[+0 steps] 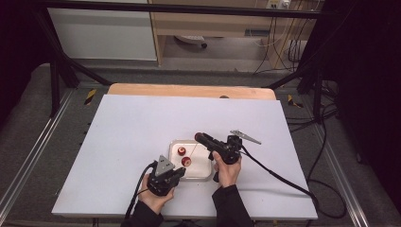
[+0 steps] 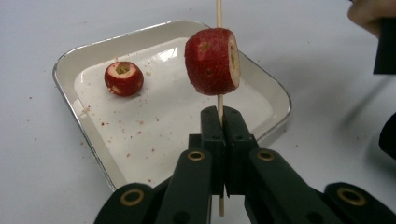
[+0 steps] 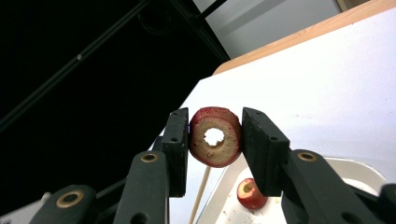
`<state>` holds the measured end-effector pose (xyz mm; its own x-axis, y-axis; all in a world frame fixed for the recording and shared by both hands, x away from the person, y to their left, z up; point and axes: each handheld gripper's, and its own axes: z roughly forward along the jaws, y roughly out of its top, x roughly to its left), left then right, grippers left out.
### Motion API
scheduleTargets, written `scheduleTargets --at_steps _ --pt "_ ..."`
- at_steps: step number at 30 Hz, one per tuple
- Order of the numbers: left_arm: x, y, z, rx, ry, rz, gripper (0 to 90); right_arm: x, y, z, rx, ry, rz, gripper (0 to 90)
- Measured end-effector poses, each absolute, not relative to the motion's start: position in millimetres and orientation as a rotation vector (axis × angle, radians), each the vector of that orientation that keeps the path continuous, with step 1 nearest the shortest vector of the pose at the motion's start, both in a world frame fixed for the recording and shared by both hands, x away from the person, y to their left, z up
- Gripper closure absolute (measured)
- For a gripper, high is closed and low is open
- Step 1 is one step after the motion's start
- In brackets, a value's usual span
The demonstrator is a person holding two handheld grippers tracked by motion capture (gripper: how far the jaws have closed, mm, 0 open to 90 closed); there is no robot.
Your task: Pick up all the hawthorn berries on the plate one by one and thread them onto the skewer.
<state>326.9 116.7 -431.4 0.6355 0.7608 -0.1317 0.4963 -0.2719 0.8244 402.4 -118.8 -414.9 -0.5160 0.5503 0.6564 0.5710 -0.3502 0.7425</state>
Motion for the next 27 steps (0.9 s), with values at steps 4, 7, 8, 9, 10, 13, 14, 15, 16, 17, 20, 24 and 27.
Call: scheduleTargets --at_steps 4,7,8,9,10,13,14,15,16,17,20,24,27 --pt "326.3 112.2 -427.1 1.954 0.980 0.359 88.8 401.0 -117.9 -418.1 -1.513 -1.831 -2.046 63.2" --pt "327.9 113.0 -426.4 1.960 0.984 0.357 88.8 400.2 -117.5 -418.7 -1.495 -1.847 -2.047 63.2" --pt "328.9 113.1 -426.4 1.950 0.991 0.355 88.7 399.5 -117.5 -418.3 -1.495 -1.846 -2.047 63.2" --pt "329.5 113.0 -426.2 1.950 0.993 0.349 88.7 398.9 -117.2 -418.0 -1.492 -1.843 -2.054 63.2" --pt "329.5 112.4 -426.3 1.952 0.991 0.354 88.7 398.4 -117.3 -417.9 -1.489 -1.846 -2.057 63.2" --pt "328.9 108.0 -427.6 1.953 0.990 0.346 88.7 396.1 -117.4 -416.9 -1.482 -1.851 -2.067 63.2" --pt "328.2 106.6 -428.1 1.955 0.986 0.350 88.7 395.0 -117.5 -416.5 -1.478 -1.856 -2.068 63.2" --pt "327.8 106.6 -428.3 1.953 0.984 0.352 88.7 393.8 -117.9 -415.7 -1.477 -1.867 -2.069 63.3" --pt "327.4 107.6 -428.3 1.955 0.979 0.360 88.7 393.4 -118.4 -415.4 -1.469 -1.879 -2.075 63.2" --pt "327.3 108.8 -428.5 1.950 0.979 0.369 88.7 392.2 -118.7 -414.7 -1.460 -1.886 -2.079 63.2" --pt "327.8 114.0 -433.3 1.922 0.960 0.387 88.4 387.3 -119.2 -413.7 -1.376 -1.937 -2.146 63.2" --pt "327.5 111.6 -439.8 1.919 0.947 0.398 88.1 379.0 -117.4 -415.0 -1.286 -1.978 -2.217 63.2" --pt "325.0 107.3 -441.3 1.913 0.927 0.409 88.3 373.8 -116.8 -414.2 -1.254 -1.976 -2.255 63.3"
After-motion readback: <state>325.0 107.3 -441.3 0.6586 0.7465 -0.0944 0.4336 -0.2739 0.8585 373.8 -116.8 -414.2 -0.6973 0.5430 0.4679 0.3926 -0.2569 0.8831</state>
